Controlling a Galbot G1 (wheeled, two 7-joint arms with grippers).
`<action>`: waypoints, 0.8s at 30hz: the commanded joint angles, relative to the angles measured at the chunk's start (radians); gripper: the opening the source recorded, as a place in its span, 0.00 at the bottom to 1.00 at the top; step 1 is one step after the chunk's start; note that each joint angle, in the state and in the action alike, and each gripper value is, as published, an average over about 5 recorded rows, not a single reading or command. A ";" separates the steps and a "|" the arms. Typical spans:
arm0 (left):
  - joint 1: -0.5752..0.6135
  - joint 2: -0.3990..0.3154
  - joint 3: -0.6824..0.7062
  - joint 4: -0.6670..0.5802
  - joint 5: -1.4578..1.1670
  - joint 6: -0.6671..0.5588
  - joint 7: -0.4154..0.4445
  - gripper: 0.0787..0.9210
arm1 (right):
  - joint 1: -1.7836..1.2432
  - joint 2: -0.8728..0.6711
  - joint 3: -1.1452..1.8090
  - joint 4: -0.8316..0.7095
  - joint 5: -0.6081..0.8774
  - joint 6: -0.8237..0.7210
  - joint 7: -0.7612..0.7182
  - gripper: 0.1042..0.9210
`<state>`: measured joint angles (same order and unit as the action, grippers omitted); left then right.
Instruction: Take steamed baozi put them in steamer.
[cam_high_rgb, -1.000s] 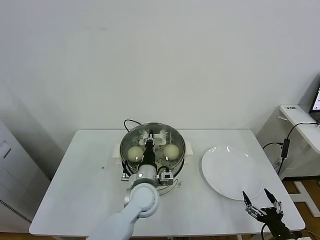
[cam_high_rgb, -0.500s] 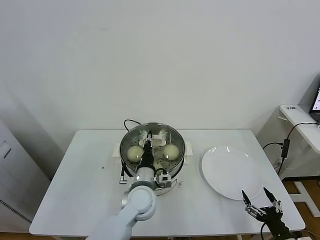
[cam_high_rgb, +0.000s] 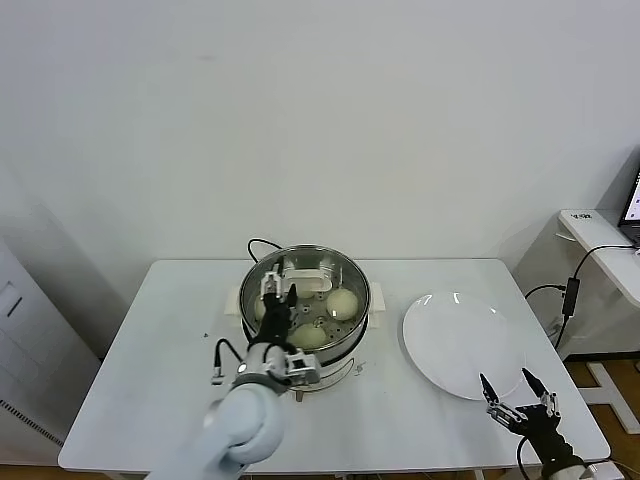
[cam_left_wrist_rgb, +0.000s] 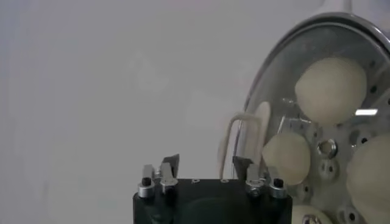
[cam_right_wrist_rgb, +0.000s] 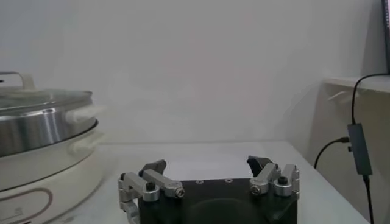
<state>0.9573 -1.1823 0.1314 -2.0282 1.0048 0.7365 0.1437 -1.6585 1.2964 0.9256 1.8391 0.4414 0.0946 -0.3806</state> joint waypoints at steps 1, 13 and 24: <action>0.179 0.158 -0.198 -0.260 -0.484 -0.074 -0.117 0.84 | 0.107 -0.039 -0.080 -0.019 0.067 -0.029 0.066 0.88; 0.320 -0.023 -0.637 -0.118 -0.885 -0.625 -0.257 0.88 | 0.279 -0.106 -0.191 -0.033 0.042 -0.101 0.174 0.88; 0.488 -0.252 -0.852 0.008 -0.911 -0.944 -0.146 0.88 | 0.264 -0.061 -0.211 -0.051 0.024 -0.072 0.181 0.88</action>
<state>1.2832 -1.2432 -0.4456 -2.1090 0.2541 0.4080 -0.0389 -1.4292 1.2327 0.7542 1.7978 0.4723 0.0242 -0.2303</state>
